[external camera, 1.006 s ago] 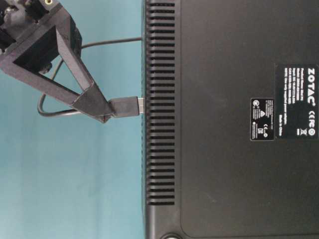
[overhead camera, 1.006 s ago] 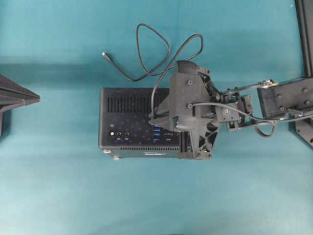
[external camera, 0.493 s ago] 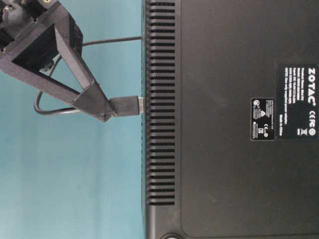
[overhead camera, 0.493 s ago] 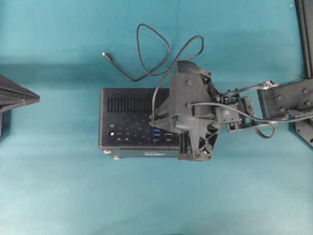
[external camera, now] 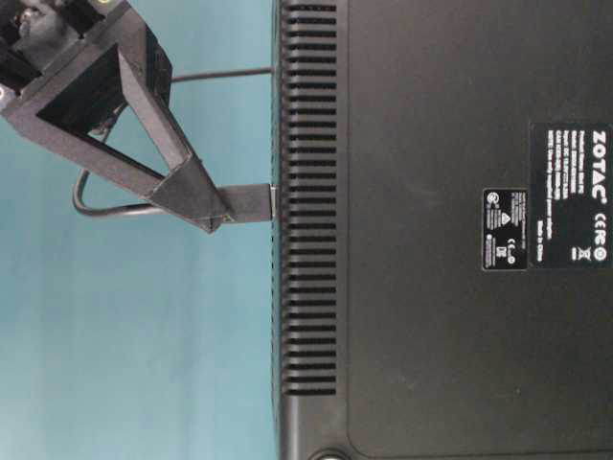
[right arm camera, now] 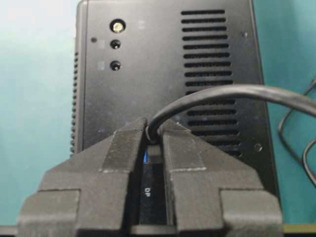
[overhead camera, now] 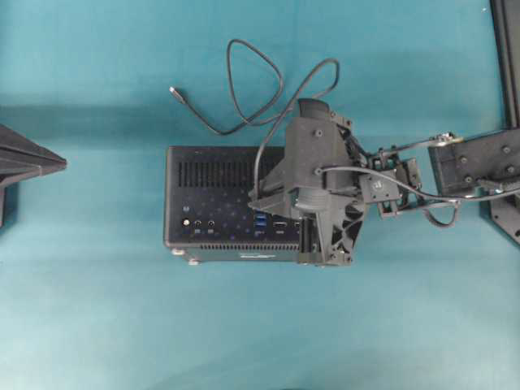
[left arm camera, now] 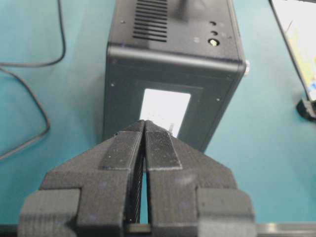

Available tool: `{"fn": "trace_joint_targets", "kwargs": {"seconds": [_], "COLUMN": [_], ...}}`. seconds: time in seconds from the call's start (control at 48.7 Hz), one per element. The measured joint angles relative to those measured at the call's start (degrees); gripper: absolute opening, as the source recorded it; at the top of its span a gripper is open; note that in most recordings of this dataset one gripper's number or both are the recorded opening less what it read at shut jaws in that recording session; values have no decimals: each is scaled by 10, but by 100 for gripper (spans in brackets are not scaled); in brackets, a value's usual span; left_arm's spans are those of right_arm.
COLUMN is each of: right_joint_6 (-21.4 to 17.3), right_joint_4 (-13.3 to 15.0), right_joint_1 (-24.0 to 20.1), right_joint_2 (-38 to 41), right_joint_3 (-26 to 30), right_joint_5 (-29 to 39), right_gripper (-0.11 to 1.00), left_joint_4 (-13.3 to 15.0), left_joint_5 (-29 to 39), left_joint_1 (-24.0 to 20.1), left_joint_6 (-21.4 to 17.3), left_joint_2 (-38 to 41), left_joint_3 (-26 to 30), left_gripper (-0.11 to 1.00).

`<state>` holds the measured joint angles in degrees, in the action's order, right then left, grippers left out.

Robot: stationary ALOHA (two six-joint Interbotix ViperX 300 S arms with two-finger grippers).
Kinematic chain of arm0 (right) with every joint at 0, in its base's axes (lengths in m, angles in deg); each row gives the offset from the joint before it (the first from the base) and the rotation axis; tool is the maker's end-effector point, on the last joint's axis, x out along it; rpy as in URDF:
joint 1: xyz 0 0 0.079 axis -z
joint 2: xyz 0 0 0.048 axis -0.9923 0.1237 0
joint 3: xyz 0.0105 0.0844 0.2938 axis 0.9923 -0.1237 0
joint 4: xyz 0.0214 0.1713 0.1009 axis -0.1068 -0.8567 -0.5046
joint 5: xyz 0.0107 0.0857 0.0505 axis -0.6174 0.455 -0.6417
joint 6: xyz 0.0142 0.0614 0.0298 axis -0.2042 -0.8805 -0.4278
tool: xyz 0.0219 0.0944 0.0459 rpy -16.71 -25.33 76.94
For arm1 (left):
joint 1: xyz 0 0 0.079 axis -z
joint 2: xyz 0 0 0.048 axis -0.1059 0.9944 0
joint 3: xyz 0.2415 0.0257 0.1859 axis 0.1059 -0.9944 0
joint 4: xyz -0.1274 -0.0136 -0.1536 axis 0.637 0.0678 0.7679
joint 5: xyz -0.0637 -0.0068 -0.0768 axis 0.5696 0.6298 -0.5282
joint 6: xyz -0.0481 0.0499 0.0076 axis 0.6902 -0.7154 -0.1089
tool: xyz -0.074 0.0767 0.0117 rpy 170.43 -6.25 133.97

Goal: Insert the USB into the PC box with both arms.

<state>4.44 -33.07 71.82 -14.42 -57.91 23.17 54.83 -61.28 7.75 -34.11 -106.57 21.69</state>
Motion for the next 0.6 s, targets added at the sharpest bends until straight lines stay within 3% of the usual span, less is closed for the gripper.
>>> {"fn": "trace_joint_targets", "kwargs": {"seconds": [0.595], "right_joint_6": [0], "right_joint_4": [2], "right_joint_1": [3], "right_joint_2": [0], "right_joint_3": [-2], "right_joint_5": [0], "right_gripper": [11], "left_joint_4": [0], "left_joint_5": [0], "left_joint_1": [0], "left_joint_6": [0], "left_joint_2": [0], "left_joint_3": [-3], "left_gripper": [0]}}
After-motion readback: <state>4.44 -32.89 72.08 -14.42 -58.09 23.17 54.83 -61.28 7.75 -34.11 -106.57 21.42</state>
